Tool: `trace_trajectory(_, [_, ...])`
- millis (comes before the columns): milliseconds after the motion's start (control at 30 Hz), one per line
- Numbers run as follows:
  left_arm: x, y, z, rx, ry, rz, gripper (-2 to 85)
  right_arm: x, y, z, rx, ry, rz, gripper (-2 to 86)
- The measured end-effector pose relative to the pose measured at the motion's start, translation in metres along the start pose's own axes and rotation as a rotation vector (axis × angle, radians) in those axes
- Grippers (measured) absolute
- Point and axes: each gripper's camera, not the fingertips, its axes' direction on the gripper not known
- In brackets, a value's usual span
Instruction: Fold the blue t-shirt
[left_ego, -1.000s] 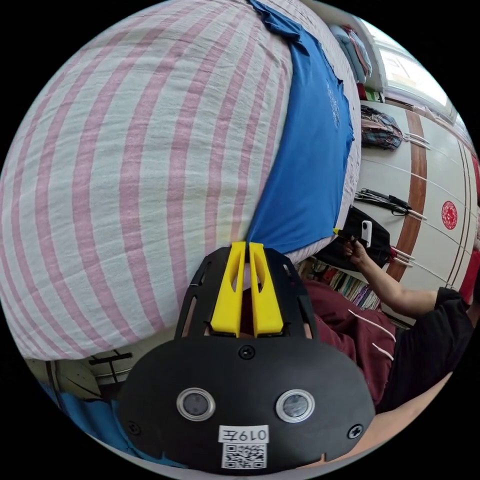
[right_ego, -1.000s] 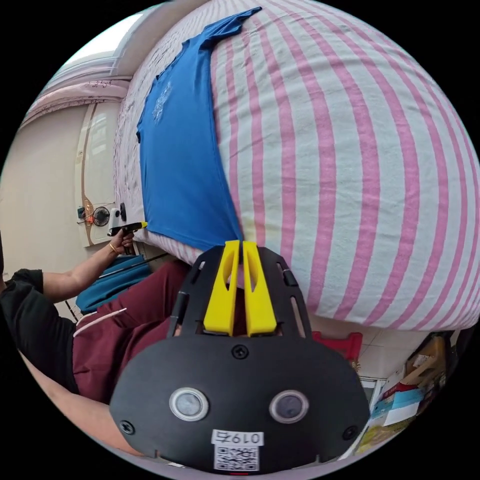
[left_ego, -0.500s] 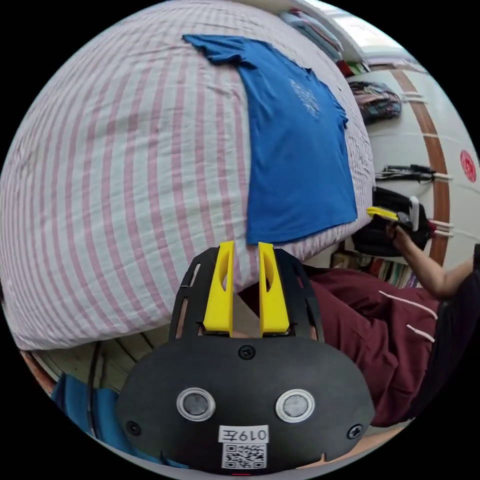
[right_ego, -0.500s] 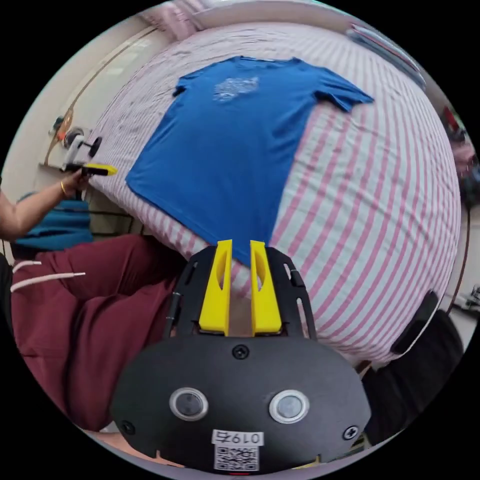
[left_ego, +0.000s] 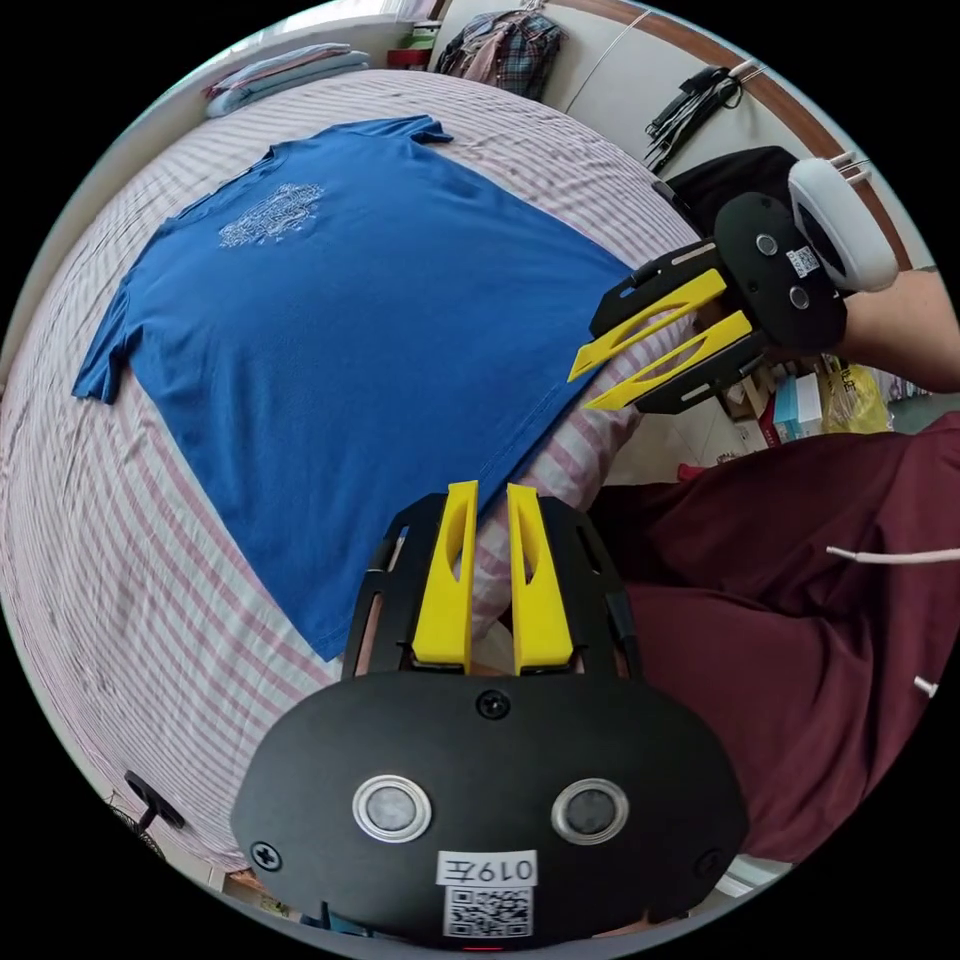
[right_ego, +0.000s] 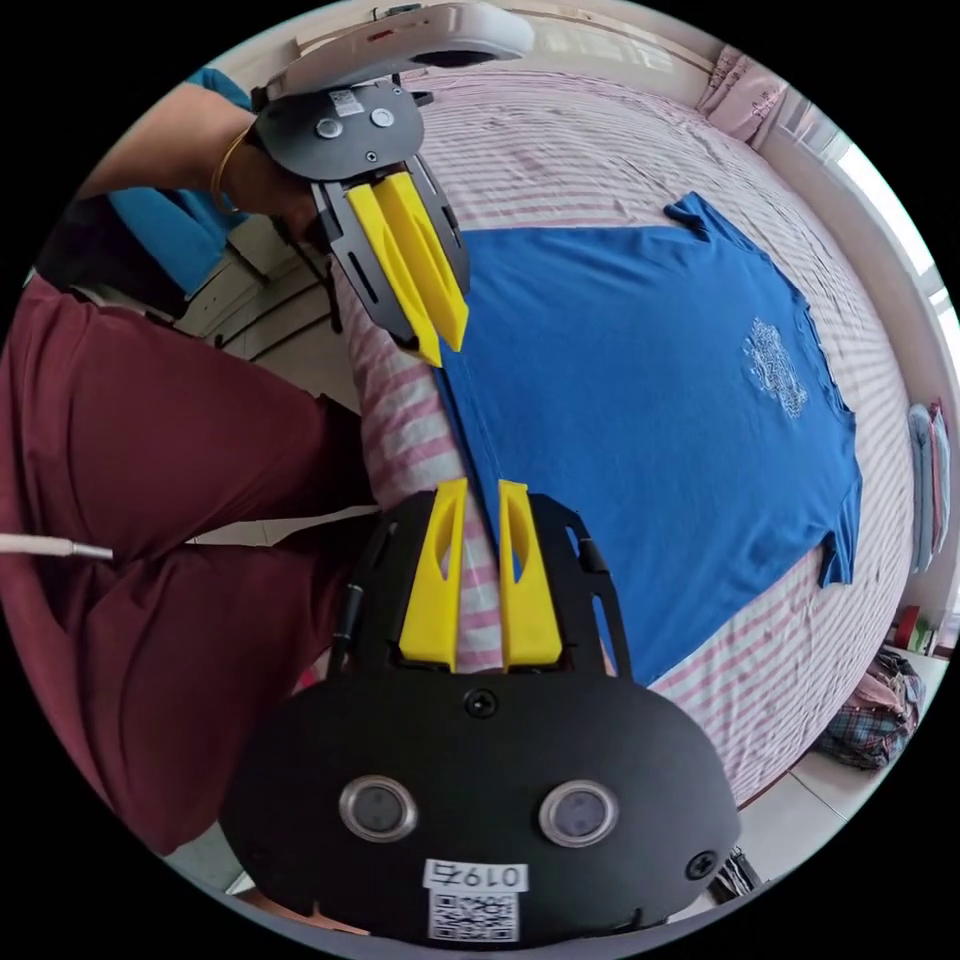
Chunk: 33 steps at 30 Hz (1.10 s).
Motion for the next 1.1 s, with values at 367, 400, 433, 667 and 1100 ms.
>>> trace_trajectory(367, [0.039, -0.039, 0.013, -0.063, -0.029, 0.04, 0.9, -0.019, -0.055, 0.056, -0.014, 0.002, -0.045, 5.3])
trace_trajectory(400, [0.042, -0.043, 0.014, -0.067, -0.031, 0.039, 0.9, -0.02, -0.059, 0.063, -0.02, -0.004, -0.045, 4.6])
trace_trajectory(433, [0.045, -0.047, 0.014, -0.068, -0.031, 0.039, 0.9, -0.021, -0.061, 0.066, -0.021, -0.004, -0.044, 4.0])
trace_trajectory(667, [0.056, -0.062, 0.013, -0.065, -0.028, 0.024, 0.8, -0.02, -0.083, 0.091, -0.013, 0.004, -0.02, -0.1])
trace_trajectory(1100, [0.055, -0.077, 0.006, -0.061, -0.008, 0.014, 0.7, -0.009, -0.108, 0.136, -0.032, -0.018, -0.042, -0.6])
